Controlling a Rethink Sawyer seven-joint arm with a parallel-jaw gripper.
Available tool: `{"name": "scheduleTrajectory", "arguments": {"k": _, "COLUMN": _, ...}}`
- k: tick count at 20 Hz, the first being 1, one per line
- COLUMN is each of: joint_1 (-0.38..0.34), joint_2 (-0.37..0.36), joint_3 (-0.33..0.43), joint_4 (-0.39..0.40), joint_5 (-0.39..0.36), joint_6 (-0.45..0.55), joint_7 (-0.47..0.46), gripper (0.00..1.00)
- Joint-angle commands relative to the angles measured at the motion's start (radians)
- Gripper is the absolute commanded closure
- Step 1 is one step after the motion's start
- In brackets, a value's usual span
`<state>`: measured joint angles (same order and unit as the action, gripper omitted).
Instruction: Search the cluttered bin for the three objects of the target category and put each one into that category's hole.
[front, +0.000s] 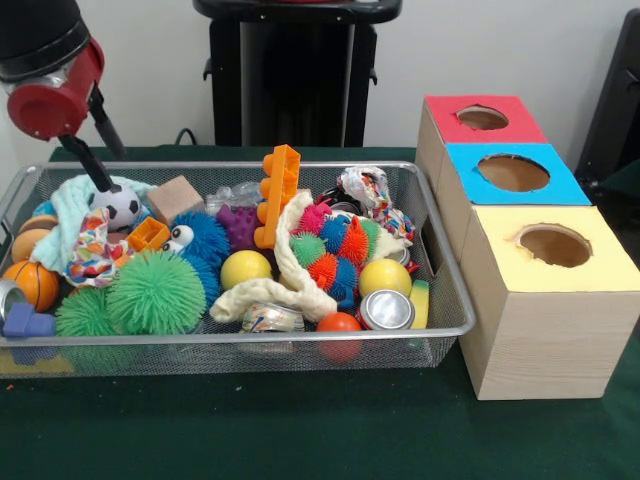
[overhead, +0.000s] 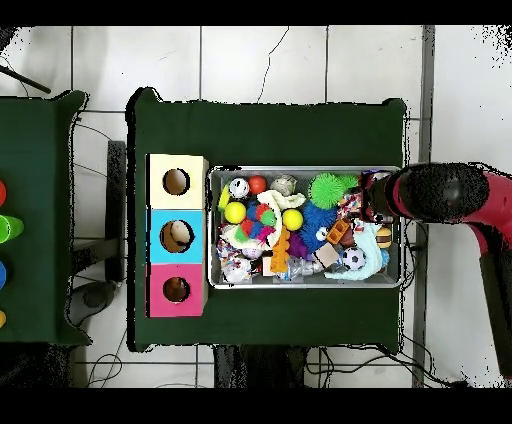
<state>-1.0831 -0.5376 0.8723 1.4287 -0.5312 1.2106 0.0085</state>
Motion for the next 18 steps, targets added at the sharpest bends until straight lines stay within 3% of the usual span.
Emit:
{"name": "scheduleTrajectory", "arguments": {"k": 1, "joint_1": 0.013, "joint_2": 0.046, "joint_3": -0.044, "joint_4": 0.025, "joint_5": -0.015, "joint_6": 0.07, "joint_7": -0.061, "gripper": 0.0}}
{"name": "scheduleTrajectory", "arguments": {"k": 9, "joint_1": 0.025, "joint_2": 0.151, "joint_3": -0.097, "joint_4": -0.041, "joint_5": -0.068, "joint_6": 0.02, "joint_7": -0.053, "gripper": 0.0}}
{"name": "scheduleTrajectory", "arguments": {"k": 18, "joint_1": 0.016, "joint_2": 0.253, "joint_3": -0.111, "joint_4": -0.11, "joint_5": -0.079, "joint_6": -0.031, "joint_7": -0.086, "gripper": 0.0}}
